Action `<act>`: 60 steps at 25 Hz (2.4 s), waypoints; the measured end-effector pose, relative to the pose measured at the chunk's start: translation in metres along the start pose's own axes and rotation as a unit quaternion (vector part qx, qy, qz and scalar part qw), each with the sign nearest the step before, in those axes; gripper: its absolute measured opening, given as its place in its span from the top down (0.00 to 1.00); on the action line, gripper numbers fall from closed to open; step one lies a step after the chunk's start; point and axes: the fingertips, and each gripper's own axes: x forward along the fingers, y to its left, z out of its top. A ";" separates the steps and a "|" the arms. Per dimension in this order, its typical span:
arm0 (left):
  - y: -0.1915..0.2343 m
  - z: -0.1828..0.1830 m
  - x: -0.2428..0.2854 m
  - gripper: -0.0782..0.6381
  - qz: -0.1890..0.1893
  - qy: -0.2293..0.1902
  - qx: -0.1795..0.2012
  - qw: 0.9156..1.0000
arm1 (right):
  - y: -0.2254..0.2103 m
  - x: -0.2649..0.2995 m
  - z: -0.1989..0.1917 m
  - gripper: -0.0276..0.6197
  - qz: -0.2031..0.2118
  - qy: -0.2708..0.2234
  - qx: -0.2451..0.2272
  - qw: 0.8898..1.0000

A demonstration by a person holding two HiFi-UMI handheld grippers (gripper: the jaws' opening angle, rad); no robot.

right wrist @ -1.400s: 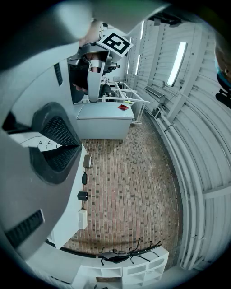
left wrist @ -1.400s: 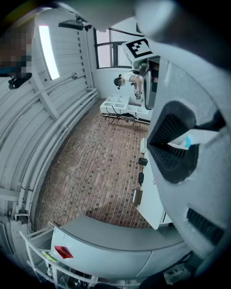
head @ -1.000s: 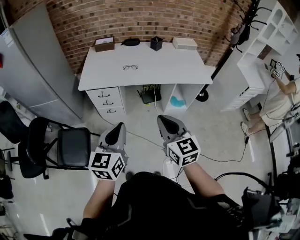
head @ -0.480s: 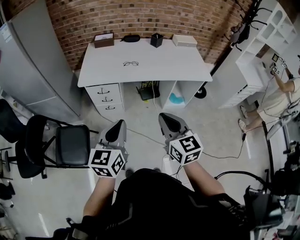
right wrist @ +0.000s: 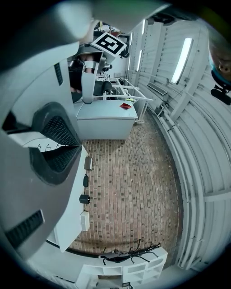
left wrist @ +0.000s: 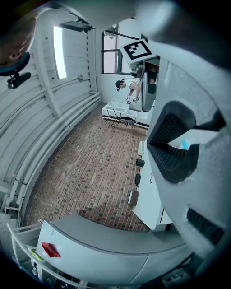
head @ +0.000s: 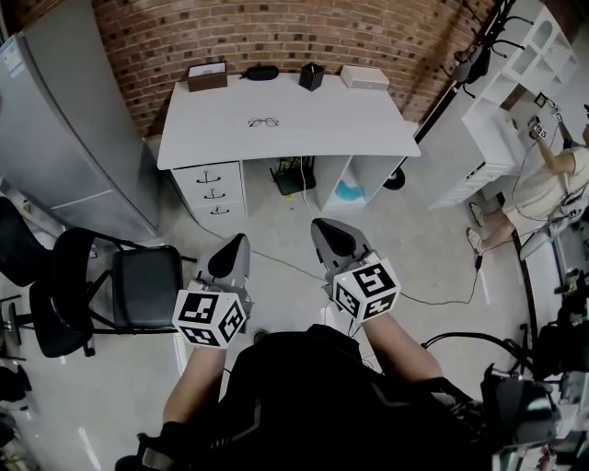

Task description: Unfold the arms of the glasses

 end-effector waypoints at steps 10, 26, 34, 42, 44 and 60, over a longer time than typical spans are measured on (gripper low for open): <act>0.033 -0.004 -0.010 0.88 0.005 0.013 -0.009 1.000 | 0.015 0.022 0.000 0.94 -0.011 0.009 -0.013 1.000; 0.047 0.008 0.074 0.88 0.013 0.025 0.006 1.000 | -0.056 0.084 0.009 0.94 0.012 -0.004 0.010 1.000; 0.070 0.016 0.134 0.88 0.051 0.033 0.006 0.998 | -0.111 0.128 0.014 0.94 0.029 -0.008 0.027 0.999; 0.087 0.030 0.193 0.88 0.094 0.024 0.004 0.995 | -0.167 0.162 0.008 0.94 0.051 0.002 0.026 0.998; 0.087 0.031 0.208 0.88 0.097 0.032 0.009 0.995 | -0.185 0.170 0.009 0.94 0.053 0.002 0.036 0.998; 0.100 0.033 0.289 0.88 0.107 0.058 0.025 0.992 | -0.260 0.209 0.006 0.94 0.064 0.004 0.045 0.997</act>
